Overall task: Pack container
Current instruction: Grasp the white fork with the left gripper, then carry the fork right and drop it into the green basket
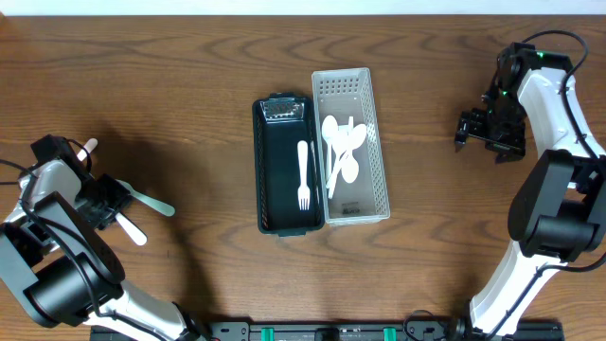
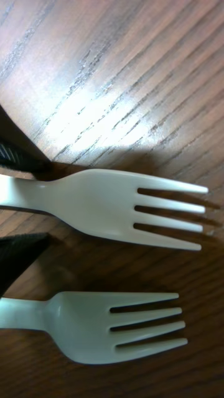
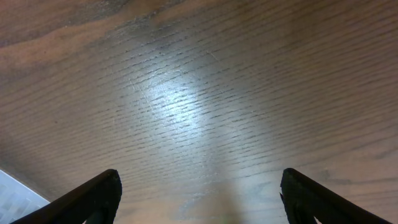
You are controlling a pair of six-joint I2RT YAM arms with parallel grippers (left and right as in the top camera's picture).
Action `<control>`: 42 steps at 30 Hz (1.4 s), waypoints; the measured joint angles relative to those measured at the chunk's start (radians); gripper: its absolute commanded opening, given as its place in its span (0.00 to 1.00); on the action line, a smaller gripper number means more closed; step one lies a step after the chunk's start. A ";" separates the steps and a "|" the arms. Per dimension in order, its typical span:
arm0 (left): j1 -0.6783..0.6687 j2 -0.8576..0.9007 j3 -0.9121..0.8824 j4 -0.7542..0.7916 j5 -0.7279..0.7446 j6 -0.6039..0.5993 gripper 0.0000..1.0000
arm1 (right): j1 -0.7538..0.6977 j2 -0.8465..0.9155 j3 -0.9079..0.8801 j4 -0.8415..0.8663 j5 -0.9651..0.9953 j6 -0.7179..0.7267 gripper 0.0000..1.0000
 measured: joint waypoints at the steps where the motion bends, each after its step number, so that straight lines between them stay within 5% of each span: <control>1: 0.000 0.000 0.000 0.000 0.000 -0.001 0.29 | 0.000 0.000 0.000 0.000 0.000 0.000 0.85; 6: 0.000 0.000 0.000 0.002 0.000 -0.002 0.22 | 0.000 0.000 0.000 -0.004 0.000 0.000 0.85; 9: 0.000 0.000 0.002 0.000 -0.002 -0.003 0.06 | 0.000 0.000 0.000 -0.005 0.000 0.000 0.85; 22: -0.034 -0.074 0.027 -0.201 -0.027 -0.014 0.06 | 0.000 0.000 0.000 0.001 0.038 -0.001 0.84; 27: -0.197 -0.319 0.144 -0.306 -0.039 -0.017 0.05 | 0.000 0.000 0.000 0.002 0.048 -0.004 0.84; 33: -0.546 -0.538 0.303 -0.320 -0.038 -0.031 0.06 | 0.000 0.000 0.000 0.004 0.049 -0.004 0.85; 42: -0.895 -0.414 0.320 -0.237 -0.035 -0.071 0.06 | 0.000 0.000 0.000 0.005 0.048 -0.005 0.85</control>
